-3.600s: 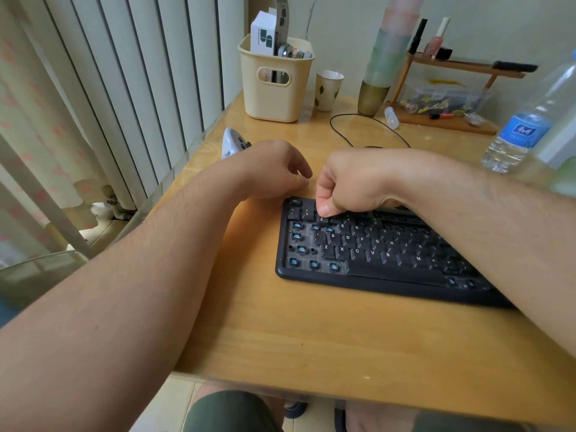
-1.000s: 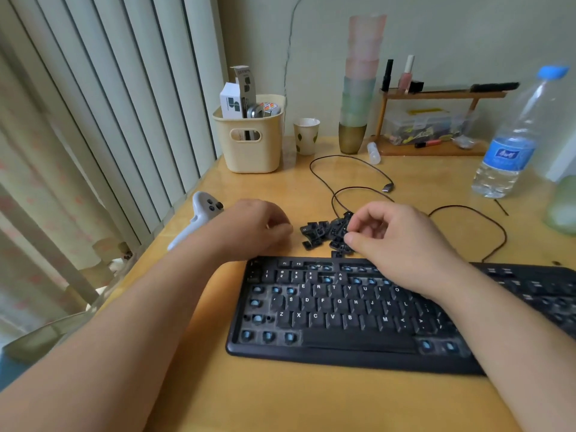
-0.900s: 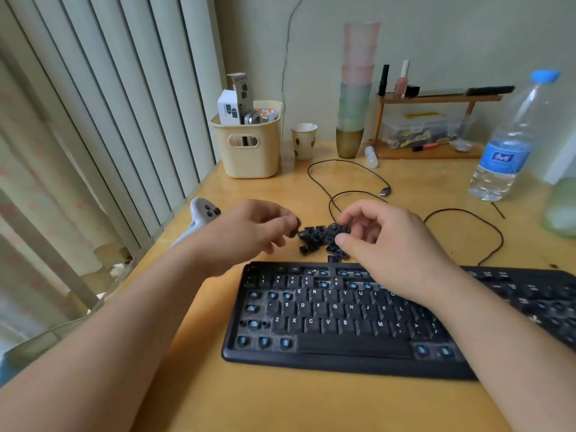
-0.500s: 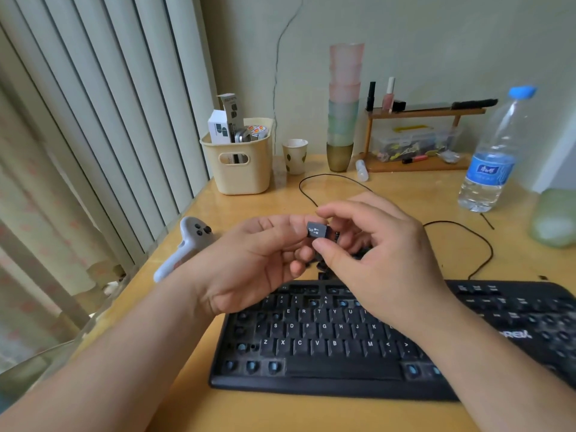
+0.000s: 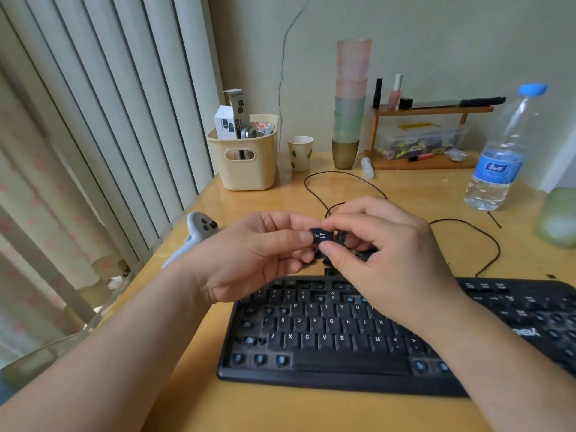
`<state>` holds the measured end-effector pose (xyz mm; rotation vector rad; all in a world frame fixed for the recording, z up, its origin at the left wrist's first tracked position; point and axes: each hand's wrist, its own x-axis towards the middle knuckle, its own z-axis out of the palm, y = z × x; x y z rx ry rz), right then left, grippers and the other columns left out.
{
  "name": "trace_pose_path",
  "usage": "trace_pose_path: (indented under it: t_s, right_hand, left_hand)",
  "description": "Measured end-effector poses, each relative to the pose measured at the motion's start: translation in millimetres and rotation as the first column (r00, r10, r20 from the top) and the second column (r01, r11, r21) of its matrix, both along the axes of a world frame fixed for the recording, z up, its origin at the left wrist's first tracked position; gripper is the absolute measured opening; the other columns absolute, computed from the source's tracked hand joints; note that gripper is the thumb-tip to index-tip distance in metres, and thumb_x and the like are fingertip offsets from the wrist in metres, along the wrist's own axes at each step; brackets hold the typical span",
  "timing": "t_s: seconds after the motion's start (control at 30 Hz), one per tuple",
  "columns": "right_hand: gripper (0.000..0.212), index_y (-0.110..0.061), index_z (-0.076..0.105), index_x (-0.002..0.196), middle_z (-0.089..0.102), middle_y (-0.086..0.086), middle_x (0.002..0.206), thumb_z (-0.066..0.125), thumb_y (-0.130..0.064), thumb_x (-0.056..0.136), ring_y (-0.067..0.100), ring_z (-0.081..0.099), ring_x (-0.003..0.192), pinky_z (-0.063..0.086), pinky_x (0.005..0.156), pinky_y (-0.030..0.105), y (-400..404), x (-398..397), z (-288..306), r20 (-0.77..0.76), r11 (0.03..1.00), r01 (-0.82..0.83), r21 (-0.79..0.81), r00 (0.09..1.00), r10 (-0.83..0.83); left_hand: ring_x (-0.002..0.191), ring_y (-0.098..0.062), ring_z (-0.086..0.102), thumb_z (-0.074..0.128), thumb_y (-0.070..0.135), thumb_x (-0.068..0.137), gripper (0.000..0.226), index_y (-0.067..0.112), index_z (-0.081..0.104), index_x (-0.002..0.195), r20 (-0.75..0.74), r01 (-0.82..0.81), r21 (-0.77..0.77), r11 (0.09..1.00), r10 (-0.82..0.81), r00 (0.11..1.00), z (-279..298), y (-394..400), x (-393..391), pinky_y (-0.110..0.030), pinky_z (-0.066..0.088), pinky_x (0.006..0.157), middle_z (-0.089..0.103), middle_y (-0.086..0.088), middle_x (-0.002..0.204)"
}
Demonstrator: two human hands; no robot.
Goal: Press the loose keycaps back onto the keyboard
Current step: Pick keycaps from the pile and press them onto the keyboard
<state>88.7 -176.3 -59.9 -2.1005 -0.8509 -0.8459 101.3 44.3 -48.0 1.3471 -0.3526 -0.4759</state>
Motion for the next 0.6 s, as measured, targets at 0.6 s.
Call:
trace_pose_path:
  t_s: [0.6]
  right_hand:
    - [0.012, -0.035, 0.077, 0.093, 0.066, -0.021, 0.086, 0.076, -0.045, 0.087, -0.003, 0.059, 0.079, 0.049, 0.070, 0.020, 55, -23, 20, -0.462, 0.914, -0.068, -0.399, 0.876, -0.136]
  left_hand:
    - [0.079, -0.010, 0.064, 0.068, 0.019, 0.100, 0.015, 0.029, 0.075, 0.108, 0.423, -0.429, 0.591, 0.683, 0.191, 0.886, 2, 79, -44, -0.034, 0.054, 0.075, 0.075, 0.000, 0.095]
